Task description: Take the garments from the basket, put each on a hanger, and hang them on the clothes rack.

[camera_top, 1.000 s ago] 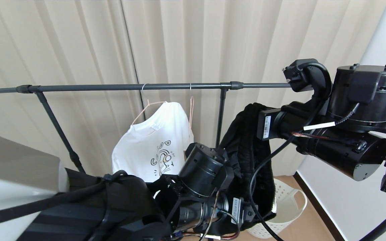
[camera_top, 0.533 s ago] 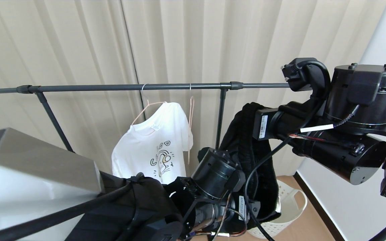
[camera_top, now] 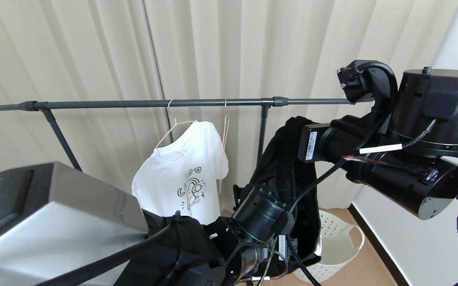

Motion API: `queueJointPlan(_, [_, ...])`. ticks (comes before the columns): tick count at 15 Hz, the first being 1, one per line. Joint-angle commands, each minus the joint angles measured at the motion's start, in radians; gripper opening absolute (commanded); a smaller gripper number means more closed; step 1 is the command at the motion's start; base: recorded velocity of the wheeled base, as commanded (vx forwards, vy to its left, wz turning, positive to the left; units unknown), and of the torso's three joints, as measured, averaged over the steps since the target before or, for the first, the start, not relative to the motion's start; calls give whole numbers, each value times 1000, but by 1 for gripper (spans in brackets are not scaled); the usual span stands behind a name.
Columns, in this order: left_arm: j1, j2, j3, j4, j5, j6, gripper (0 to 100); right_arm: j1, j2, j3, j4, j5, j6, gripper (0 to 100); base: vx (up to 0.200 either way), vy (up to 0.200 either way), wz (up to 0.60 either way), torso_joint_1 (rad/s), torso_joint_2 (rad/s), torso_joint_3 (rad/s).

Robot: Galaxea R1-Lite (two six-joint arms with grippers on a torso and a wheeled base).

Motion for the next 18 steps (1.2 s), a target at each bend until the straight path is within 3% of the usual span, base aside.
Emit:
queueJointPlan(1, [-2, 3, 49, -1, 26, 8, 100, -17, -11, -6, 0, -4, -2, 0, 0, 0, 0, 0, 0, 0])
queueJointPlan(5, [-5, -33, 138, -1, 89, 13, 100, -86, -8, -29, 1, -6, -3, 0, 0, 0, 0, 0, 0, 0])
queueJointPlan(9, [-4, -129, 211, -1, 97, 13, 100, -139, -2, -45, 5, -6, -3, 0, 0, 0, 0, 0, 0, 0])
queueJointPlan(10, [1, -154, 228, -1, 101, 13, 0, -147, -2, -45, 5, -6, -3, 0, 0, 0, 0, 0, 0, 0])
queueJointPlan(16, [75, -278, 282, -1, 118, 57, 0, -185, -7, -51, 11, -6, -6, 0, 0, 0, 0, 0, 0, 0])
queueJointPlan(18, [153, -343, 279, -2, 138, 120, 0, -185, -28, -48, 74, -4, -9, 0, 0, 0, 0, 0, 0, 0])
